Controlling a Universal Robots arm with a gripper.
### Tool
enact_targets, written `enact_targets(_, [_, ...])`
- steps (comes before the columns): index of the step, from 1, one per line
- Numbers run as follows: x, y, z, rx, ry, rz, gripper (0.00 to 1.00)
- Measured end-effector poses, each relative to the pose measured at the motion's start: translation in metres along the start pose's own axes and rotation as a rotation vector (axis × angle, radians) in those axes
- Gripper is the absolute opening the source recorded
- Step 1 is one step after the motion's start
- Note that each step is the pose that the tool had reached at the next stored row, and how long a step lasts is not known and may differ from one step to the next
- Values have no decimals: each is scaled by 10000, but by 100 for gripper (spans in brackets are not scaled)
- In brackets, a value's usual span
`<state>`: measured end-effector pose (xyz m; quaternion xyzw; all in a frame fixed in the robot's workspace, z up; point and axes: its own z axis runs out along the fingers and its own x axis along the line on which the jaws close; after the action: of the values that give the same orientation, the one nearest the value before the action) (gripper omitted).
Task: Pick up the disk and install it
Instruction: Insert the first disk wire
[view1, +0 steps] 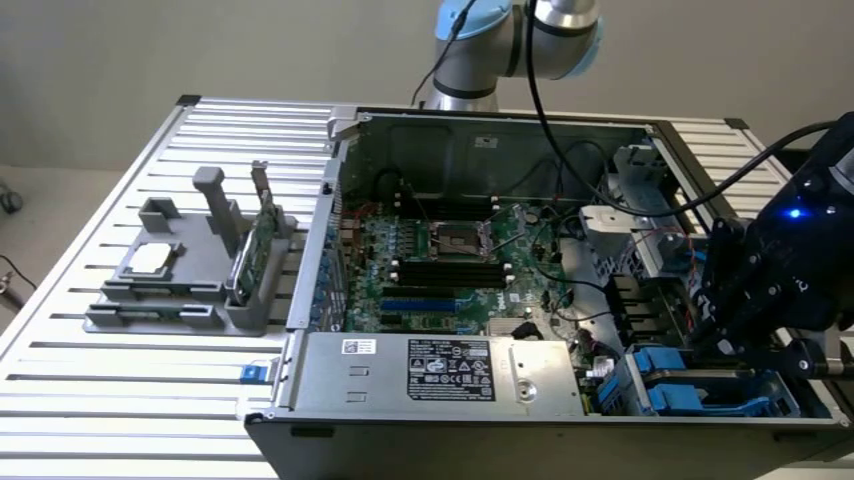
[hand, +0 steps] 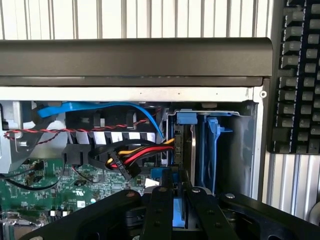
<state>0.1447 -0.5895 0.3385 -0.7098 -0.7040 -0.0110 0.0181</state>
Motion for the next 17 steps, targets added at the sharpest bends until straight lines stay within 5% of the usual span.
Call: enact_targets(17, [-38, 22, 37, 4, 72, 0, 17])
